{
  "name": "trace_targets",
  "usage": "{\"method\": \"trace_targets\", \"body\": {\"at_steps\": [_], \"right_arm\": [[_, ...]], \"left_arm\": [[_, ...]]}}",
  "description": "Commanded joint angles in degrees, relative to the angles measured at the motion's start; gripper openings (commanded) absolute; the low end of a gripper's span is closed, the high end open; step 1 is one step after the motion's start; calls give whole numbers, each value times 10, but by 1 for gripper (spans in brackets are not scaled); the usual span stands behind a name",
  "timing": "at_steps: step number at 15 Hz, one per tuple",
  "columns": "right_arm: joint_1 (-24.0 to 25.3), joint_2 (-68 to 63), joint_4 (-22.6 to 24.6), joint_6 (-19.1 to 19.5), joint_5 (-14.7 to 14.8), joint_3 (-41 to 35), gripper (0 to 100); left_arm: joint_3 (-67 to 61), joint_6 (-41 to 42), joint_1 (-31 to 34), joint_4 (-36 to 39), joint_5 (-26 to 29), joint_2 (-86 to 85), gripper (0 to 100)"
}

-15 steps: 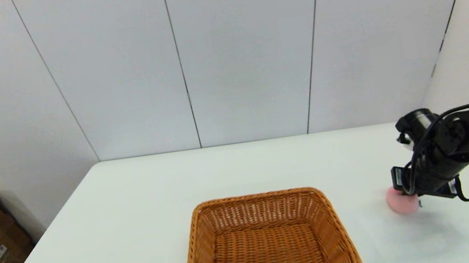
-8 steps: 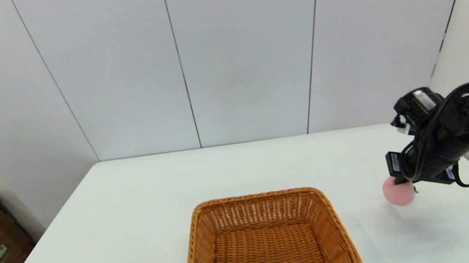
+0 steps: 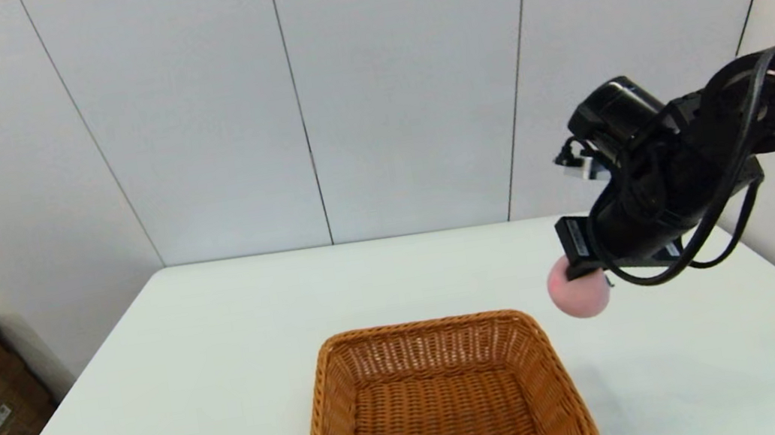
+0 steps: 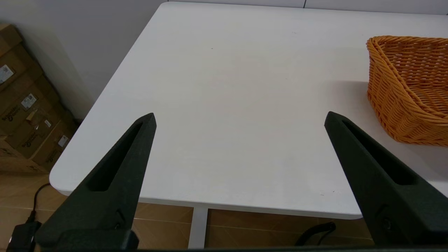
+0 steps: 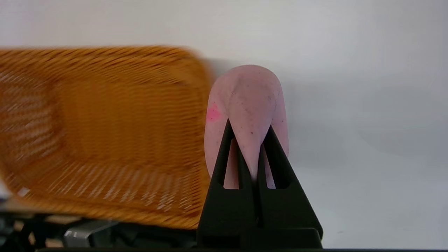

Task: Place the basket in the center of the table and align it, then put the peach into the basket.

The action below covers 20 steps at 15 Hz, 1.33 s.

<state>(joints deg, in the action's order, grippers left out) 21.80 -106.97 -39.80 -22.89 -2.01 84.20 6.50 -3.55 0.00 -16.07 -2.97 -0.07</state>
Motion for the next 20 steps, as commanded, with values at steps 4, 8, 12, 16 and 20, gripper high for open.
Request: {"method": "trace_targets", "body": {"at_steps": [4,8,12,16,20], "right_arm": [[156,-79,-48,-22,3,91,0],[190,-103,-49,-28,2,98,0],[185,-101,-51,-33,0,95,100],[174,-90,-52,-34,-13,90,100],[93,-54,-53,-31,-65,89,100]], "left_arm": [[0,-1,0,-1,0,0,100],[0,-1,0,-1,0,0,100],[0,-1,0,-1,0,0,100],[0,-1,0,-1,0,0,100],[0,-1,0,-1,0,0,100]]}}
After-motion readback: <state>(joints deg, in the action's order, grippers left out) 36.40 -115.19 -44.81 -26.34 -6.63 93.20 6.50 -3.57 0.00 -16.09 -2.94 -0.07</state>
